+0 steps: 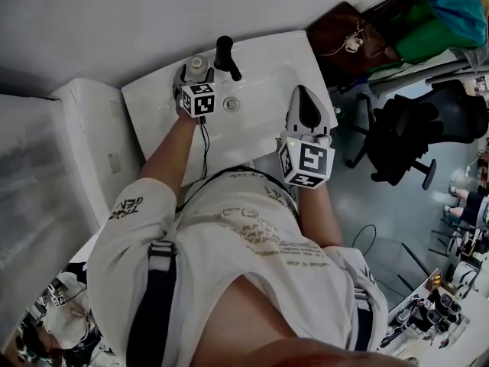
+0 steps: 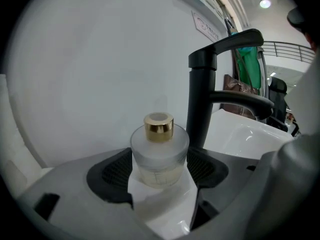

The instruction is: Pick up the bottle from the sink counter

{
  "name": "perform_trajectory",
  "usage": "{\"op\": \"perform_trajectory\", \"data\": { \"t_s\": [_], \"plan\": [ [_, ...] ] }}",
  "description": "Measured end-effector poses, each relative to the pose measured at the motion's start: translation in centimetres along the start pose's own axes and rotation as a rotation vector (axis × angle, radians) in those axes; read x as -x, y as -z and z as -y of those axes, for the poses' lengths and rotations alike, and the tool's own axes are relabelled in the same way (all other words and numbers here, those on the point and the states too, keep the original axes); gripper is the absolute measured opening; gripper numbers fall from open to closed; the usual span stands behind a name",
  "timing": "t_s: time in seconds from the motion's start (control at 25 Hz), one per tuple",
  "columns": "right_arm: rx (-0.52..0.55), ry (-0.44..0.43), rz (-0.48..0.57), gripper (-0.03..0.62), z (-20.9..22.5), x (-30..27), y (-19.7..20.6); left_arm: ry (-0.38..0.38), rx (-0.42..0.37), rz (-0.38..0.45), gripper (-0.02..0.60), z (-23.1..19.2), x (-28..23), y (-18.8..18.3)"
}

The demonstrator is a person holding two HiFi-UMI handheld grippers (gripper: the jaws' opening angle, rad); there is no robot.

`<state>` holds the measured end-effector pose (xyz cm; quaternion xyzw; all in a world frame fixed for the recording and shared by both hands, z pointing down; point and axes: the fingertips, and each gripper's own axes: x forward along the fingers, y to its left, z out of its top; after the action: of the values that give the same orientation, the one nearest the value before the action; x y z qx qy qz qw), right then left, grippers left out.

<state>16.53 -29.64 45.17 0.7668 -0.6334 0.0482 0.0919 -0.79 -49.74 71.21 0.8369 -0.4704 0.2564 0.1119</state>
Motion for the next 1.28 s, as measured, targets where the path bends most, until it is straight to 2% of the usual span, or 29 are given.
{"op": "perform_trajectory", "data": {
  "t_s": [0.36, 0.68, 1.04, 1.28],
  "plan": [
    [0.014, 0.004, -0.019, 0.023, -0.7, 0.0, 0.6, 0.032, 0.044, 0.018, 0.334, 0.0, -1.0, 0.2],
    [0.022, 0.018, -0.037, 0.023, -0.2, 0.5, 1.2, 0.028, 0.025, 0.054, 0.333, -0.1, -1.6, -0.5],
    [0.021, 0.019, -0.028, 0.023, 0.5, 1.4, 1.1, 0.093, 0.028, 0.05, 0.334, 0.2, -1.7, -0.3],
    [0.003, 0.013, -0.024, 0.023, 0.9, 1.6, 1.4, 0.062, 0.054, 0.041, 0.333, -0.6, -0.8, -0.2]
  ]
}}
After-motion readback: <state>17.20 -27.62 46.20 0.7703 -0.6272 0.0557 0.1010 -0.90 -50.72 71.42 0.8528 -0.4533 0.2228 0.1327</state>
